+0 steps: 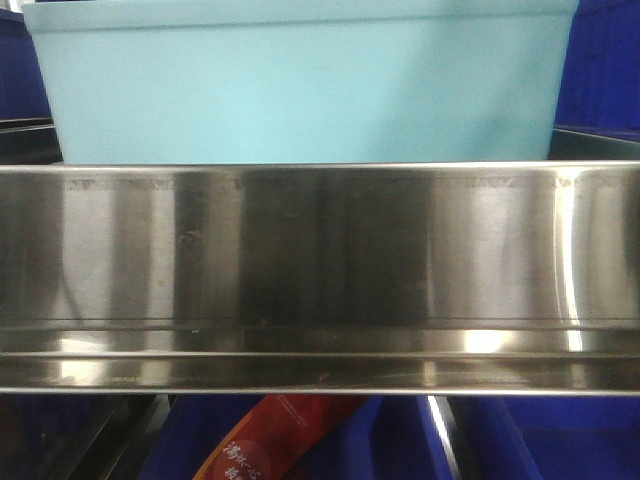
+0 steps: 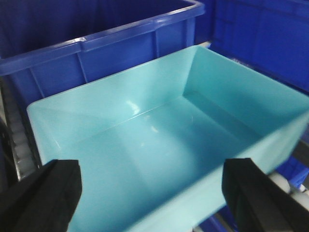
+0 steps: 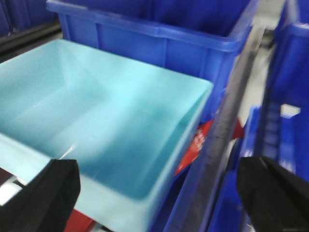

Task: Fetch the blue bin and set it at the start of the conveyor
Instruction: 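Close both grippers on opposite rims of the teal bin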

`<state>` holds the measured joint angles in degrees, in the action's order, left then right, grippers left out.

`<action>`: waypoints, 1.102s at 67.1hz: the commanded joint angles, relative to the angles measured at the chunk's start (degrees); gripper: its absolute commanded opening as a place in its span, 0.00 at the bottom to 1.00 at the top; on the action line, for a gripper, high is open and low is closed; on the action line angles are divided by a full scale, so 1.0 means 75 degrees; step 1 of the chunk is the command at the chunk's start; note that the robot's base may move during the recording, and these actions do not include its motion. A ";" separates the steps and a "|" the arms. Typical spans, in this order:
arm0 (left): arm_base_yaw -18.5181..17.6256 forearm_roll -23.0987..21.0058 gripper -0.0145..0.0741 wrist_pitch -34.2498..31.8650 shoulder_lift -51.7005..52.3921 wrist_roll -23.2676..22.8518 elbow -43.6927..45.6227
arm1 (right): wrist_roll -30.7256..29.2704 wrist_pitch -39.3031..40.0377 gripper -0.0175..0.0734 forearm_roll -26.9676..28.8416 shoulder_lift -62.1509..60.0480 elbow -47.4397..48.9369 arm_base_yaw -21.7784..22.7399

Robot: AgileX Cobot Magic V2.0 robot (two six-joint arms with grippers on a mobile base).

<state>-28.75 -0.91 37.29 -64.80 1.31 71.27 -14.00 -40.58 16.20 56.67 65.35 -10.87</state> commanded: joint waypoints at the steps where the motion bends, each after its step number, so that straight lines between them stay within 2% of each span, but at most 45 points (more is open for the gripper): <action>1: 0.0230 0.0002 0.72 0.0892 -0.0849 -0.0374 0.1041 | 0.0493 -0.0926 0.81 -0.0281 0.1057 0.1142 -0.0022; 10: 0.0758 0.0121 0.72 0.2218 -0.2172 -0.0767 0.2485 | 0.1866 -0.2061 0.81 -0.1343 0.2352 0.2672 -0.0022; 16: 0.1107 0.0121 0.72 0.2747 -0.2907 -0.0943 0.3141 | 0.2309 -0.2618 0.81 -0.1888 0.3138 0.3486 -0.0022; 25: 0.1448 0.0121 0.72 0.3026 -0.3705 -0.0998 0.3476 | 0.2347 -0.2908 0.81 -0.1906 0.4020 0.4113 -0.0022; 38: 0.1743 0.0121 0.72 0.3239 -0.4475 -0.0998 0.3487 | 0.2347 -0.2869 0.81 -0.1884 0.4955 0.4166 -0.0022; 55: 0.1832 0.0121 0.71 0.3515 -0.5079 -0.0998 0.3487 | 0.2347 -0.2877 0.79 -0.1677 0.5766 0.4166 -0.0022; 60: 0.1832 0.0121 0.67 0.3581 -0.5098 -0.0998 0.3487 | 0.2347 -0.2881 0.72 -0.1677 0.5841 0.4166 -0.0022; 64: 0.1832 0.0121 0.58 0.3588 -0.5098 -0.0998 0.3487 | 0.2347 -0.2912 0.61 -0.1677 0.5848 0.4166 -0.0022; 68: 0.1832 0.0121 0.45 0.3600 -0.5098 -0.0998 0.3487 | 0.2347 -0.2931 0.48 -0.1677 0.5848 0.4166 -0.0022; 74: 0.1832 0.0121 0.21 0.3600 -0.5098 -0.0998 0.3487 | 0.2347 -0.3008 0.22 -0.1677 0.5848 0.4166 -0.0022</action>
<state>-15.37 0.00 63.85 -103.28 -5.95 97.05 3.60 -62.55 4.20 100.87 96.12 -11.00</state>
